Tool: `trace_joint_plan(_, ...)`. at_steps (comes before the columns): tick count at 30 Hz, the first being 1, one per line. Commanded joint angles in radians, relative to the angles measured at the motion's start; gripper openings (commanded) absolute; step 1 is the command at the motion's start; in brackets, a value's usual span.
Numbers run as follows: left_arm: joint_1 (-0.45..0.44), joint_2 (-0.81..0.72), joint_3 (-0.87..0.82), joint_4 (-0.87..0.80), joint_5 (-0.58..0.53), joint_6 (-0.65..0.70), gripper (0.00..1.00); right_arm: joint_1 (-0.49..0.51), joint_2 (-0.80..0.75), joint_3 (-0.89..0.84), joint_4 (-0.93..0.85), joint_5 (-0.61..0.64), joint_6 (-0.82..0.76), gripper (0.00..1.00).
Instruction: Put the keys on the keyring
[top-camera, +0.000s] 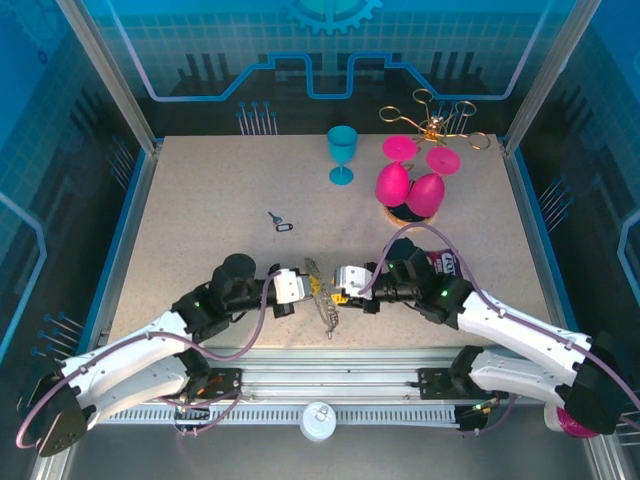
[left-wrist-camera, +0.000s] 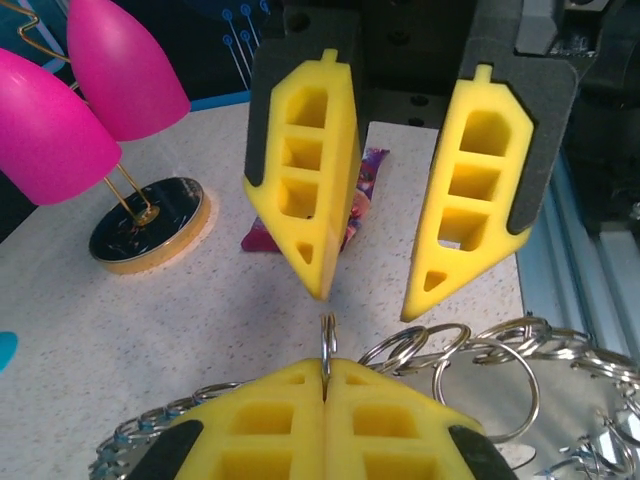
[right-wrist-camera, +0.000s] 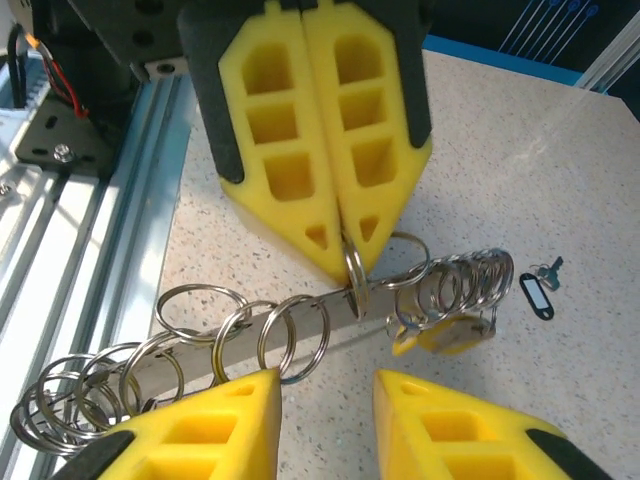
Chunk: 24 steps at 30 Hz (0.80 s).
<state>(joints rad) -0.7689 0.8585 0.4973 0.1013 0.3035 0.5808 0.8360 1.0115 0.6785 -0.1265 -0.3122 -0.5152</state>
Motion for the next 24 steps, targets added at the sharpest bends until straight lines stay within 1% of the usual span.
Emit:
trace_joint_plan(1,-0.015,0.013,0.074,-0.107,-0.016,0.117,0.00,0.020,0.016,0.044,-0.028,0.024,-0.038,0.28)
trace_joint_plan(5,-0.021,0.031,0.095,-0.120,-0.006,0.136,0.00,0.024,0.025,0.036,0.043,0.002,-0.007,0.26)
trace_joint_plan(13,-0.025,0.058,0.125,-0.130,0.017,0.137,0.00,0.043,0.050,0.027,0.099,-0.029,0.009,0.23)
trace_joint_plan(17,-0.024,0.063,0.132,-0.124,0.023,0.131,0.00,0.053,0.072,0.023,0.122,-0.034,0.015,0.17)
trace_joint_plan(24,-0.024,0.053,0.142,-0.138,0.030,0.118,0.00,0.057,0.073,0.017,0.121,-0.017,0.006,0.00)
